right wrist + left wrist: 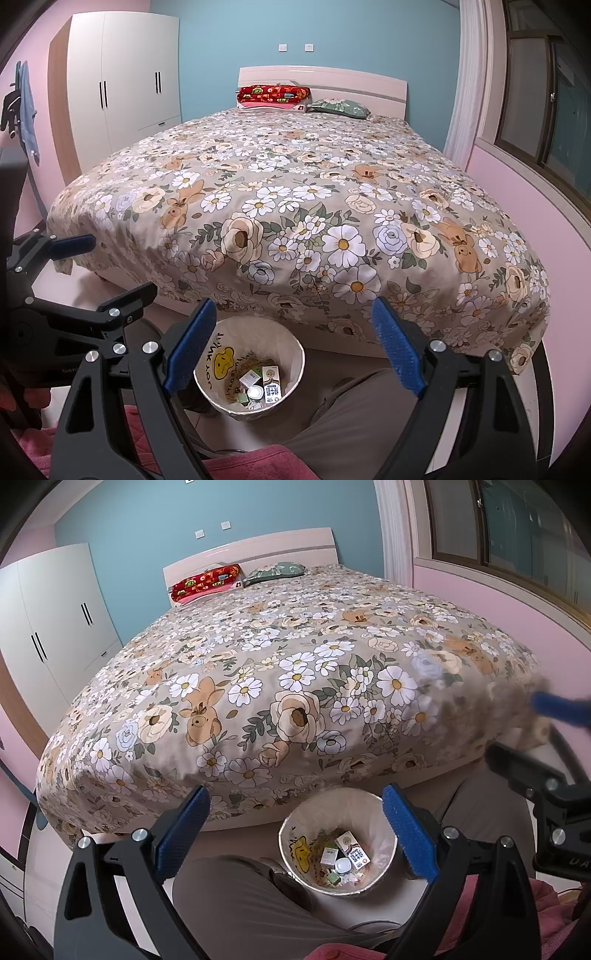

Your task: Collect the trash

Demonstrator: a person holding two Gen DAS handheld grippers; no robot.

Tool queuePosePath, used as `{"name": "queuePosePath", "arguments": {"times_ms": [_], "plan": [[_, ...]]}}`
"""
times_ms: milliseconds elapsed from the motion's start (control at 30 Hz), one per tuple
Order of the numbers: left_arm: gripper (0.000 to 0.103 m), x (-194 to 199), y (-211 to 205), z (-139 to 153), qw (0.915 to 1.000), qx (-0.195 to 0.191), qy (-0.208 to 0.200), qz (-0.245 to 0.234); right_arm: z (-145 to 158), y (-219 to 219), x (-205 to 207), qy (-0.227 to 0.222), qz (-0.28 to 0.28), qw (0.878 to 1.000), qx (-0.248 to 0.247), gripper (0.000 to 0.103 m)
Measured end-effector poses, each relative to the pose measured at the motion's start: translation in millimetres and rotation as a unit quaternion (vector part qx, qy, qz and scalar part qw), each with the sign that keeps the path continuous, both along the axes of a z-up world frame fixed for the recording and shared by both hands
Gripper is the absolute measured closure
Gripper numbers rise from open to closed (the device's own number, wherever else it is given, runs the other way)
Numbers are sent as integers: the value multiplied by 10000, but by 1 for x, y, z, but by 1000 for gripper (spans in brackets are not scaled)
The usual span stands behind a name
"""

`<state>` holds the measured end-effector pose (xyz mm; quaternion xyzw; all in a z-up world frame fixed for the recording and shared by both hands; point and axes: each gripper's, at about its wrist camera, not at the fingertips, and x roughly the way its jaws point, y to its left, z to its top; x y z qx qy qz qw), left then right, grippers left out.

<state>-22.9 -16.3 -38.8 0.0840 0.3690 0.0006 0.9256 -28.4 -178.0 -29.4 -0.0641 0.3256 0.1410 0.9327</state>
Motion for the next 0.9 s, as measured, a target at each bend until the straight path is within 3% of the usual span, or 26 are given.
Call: {"name": "queuePosePath", "arguments": {"times_ms": [900], "plan": [[7,2,4,-4,9999,-119,89,-35,-7,0,2,102,29,9999,31,18]]}}
